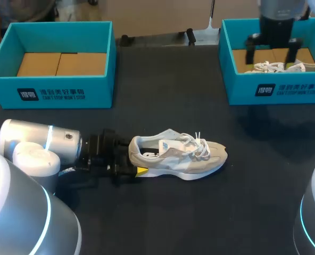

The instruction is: Take the shoe out of the shoebox, open the shoe tongue, remove and reinsert the insole, then place the shoe into the shoebox

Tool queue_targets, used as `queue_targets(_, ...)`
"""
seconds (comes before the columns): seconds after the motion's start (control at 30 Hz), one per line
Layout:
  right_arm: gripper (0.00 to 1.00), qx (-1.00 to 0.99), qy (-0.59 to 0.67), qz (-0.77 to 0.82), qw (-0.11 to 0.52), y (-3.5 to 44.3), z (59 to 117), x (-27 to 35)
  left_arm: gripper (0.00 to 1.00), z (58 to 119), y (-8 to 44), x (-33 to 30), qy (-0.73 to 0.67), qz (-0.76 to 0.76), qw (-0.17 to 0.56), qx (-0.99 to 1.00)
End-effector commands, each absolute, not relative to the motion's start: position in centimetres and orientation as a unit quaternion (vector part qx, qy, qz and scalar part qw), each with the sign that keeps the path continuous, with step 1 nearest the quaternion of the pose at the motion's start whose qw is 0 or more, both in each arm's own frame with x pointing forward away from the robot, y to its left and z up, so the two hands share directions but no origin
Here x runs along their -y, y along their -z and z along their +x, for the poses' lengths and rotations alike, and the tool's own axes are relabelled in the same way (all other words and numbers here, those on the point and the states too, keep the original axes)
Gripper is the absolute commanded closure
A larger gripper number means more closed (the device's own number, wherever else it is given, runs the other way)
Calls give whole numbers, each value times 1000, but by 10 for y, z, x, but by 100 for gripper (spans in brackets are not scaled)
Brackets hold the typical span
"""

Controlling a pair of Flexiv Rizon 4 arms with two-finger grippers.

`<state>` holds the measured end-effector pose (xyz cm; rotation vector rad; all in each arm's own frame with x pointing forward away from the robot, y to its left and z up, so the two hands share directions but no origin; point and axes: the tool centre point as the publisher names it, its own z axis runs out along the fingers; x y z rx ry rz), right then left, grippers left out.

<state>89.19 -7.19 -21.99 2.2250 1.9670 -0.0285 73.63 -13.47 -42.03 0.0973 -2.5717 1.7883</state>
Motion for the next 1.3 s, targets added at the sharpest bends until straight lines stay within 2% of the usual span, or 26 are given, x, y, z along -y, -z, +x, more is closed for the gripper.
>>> queue_targets(0.03, 0, -670, 10, 737, 88, 227, 876, 38, 100, 736, 420, 135, -570, 31, 4, 821)
queue_targets(0.87, 0, -675, 20, 733, 81, 230, 873, 28, 100, 736, 420, 135, -570, 31, 4, 821)
queue_targets(1.3, 0, -687, -10, 723, 70, 243, 797, -53, 100, 736, 420, 135, -570, 31, 4, 821)
